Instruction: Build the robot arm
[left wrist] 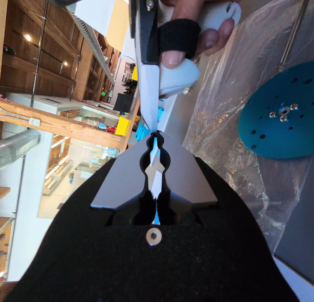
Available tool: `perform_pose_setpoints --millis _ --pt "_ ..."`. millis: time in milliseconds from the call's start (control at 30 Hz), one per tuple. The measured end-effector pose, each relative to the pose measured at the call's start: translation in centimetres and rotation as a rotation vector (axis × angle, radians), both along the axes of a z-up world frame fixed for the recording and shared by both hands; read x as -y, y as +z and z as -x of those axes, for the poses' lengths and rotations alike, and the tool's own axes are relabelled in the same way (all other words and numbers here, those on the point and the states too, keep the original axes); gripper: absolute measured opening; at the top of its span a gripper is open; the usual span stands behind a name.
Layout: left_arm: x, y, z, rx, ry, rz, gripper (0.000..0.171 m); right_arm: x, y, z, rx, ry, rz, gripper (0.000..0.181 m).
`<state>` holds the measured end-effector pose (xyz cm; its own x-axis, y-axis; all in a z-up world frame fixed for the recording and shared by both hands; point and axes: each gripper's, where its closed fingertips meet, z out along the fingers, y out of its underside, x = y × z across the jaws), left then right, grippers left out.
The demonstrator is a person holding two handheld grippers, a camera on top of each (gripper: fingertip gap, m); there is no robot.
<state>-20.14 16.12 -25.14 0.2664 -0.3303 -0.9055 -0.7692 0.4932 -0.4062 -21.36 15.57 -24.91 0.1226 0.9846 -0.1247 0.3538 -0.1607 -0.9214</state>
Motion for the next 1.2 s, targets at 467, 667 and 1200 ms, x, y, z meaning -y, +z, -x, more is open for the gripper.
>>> perform_pose_setpoints --millis 467,667,1200 --pt "-0.4 -0.4 0.9 0.11 -0.016 0.111 0.013 0.3 1.1 -1.0 -0.035 0.053 0.074 0.003" --pt "1.9 -3.6 0.8 0.198 -0.178 0.613 0.022 5.1 -1.3 -4.2 0.255 0.345 0.255 0.003" --pt "7.7 -7.3 -1.4 0.059 -0.359 1.031 0.064 7.5 -7.7 -5.1 0.563 0.44 0.264 0.003"
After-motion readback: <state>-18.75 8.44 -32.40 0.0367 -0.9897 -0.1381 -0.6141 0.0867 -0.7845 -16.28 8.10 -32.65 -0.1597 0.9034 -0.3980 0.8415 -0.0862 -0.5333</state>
